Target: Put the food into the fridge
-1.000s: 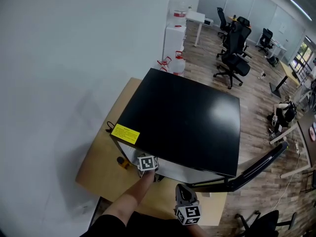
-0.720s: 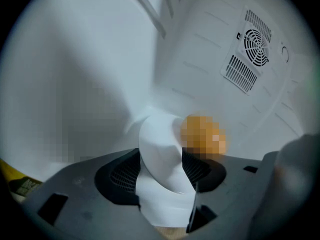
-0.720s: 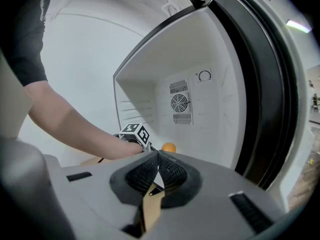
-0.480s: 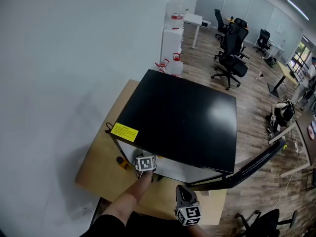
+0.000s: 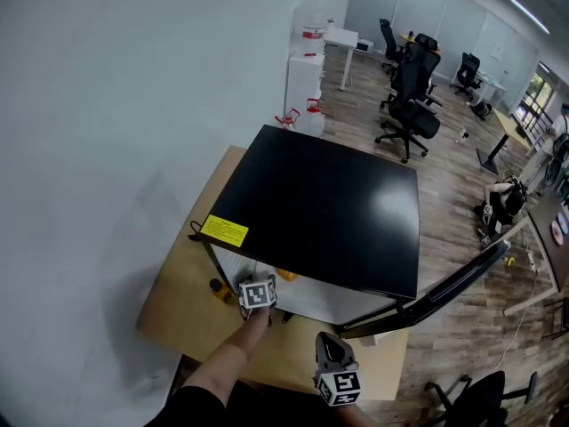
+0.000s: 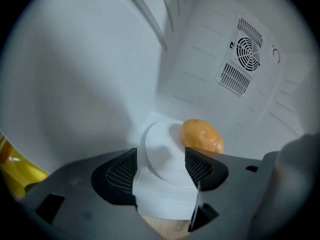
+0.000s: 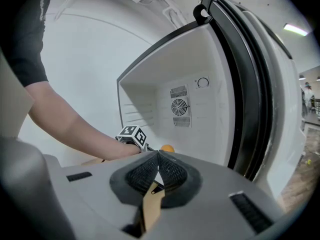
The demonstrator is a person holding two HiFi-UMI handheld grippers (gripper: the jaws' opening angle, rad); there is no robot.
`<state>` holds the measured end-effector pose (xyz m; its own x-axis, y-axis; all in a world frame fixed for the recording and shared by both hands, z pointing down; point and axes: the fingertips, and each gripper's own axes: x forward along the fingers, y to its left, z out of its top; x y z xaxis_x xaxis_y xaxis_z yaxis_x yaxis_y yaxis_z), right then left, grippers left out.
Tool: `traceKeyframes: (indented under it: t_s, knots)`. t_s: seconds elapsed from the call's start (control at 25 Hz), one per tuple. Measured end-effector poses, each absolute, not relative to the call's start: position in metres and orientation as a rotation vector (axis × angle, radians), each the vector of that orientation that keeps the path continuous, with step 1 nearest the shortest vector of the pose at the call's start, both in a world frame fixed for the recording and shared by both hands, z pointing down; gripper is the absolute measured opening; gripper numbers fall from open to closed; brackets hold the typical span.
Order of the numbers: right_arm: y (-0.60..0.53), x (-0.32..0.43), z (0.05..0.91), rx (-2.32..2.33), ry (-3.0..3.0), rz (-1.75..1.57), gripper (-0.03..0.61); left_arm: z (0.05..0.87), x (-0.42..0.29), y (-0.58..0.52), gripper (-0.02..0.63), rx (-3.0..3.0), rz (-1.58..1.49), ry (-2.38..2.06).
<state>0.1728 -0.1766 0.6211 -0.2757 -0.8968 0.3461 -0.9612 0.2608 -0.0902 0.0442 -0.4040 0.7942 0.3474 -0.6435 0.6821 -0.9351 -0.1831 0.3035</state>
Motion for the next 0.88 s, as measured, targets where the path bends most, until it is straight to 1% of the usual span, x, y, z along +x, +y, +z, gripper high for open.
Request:
traceKeyframes:
  t_s: [0.48, 0.72, 0.88]
  knots:
    - [-0.151, 0.159, 0.606, 1.812, -2.302, 0.371, 0.060, 0.755, 0.032, -0.360, 0.275, 2.039, 0.440, -1.322]
    - [-0.135, 0.145, 0.586, 1.872, -2.266, 0.343, 0.060, 0.699, 0.019, -0.305, 0.275, 2.246, 0.447, -1.258]
    - [-0.108, 0.125, 0.575, 1.933, -2.249, 0.355, 0.060, 0.653, -0.001, -0.251, 0.273, 2.394, 0.362, -1.239]
